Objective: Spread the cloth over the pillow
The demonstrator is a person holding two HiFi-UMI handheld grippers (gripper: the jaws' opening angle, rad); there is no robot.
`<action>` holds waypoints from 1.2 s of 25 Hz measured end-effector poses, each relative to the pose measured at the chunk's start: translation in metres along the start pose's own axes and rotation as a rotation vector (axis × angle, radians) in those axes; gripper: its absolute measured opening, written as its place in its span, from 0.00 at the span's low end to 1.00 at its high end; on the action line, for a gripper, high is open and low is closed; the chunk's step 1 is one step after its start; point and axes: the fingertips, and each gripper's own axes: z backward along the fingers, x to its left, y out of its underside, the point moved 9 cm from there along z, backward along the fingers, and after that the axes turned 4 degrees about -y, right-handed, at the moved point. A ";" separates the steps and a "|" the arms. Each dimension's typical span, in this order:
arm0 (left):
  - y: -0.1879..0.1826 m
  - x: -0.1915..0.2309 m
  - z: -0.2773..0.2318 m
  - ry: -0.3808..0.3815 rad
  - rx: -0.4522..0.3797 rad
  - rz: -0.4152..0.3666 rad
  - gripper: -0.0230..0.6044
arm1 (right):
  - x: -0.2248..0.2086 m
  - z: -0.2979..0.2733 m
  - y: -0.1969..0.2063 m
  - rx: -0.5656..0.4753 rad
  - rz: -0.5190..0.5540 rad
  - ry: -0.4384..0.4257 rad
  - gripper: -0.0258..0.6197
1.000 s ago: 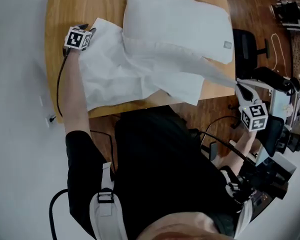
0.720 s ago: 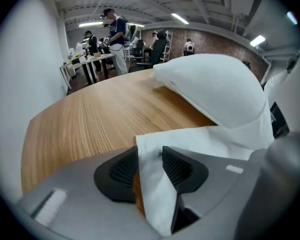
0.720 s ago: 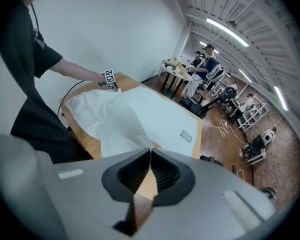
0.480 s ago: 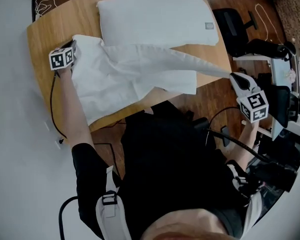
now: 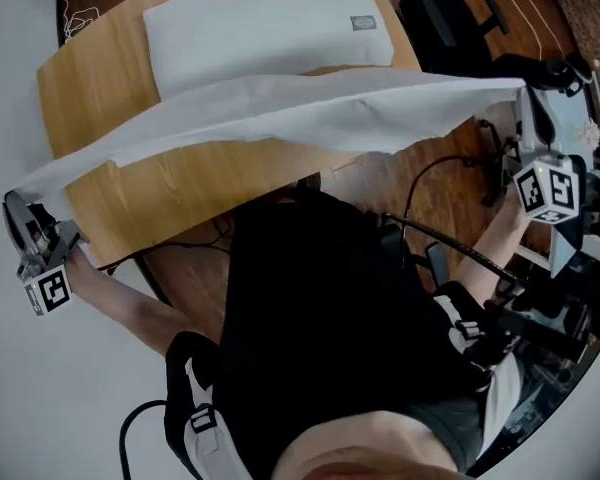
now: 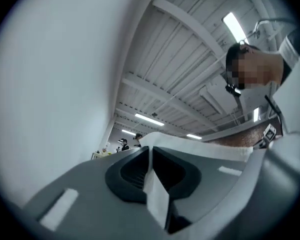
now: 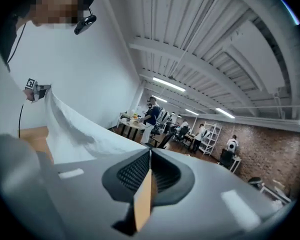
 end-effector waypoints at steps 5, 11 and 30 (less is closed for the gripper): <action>-0.054 -0.125 0.069 0.011 -0.201 0.017 0.08 | -0.061 0.066 -0.015 -0.293 0.064 0.077 0.06; -0.133 -0.196 0.090 0.048 -0.359 -0.126 0.07 | -0.105 0.105 -0.021 -0.499 0.040 0.146 0.06; -0.057 -0.110 -0.016 0.148 -0.302 0.083 0.08 | -0.078 0.071 -0.048 -0.374 0.050 0.368 0.06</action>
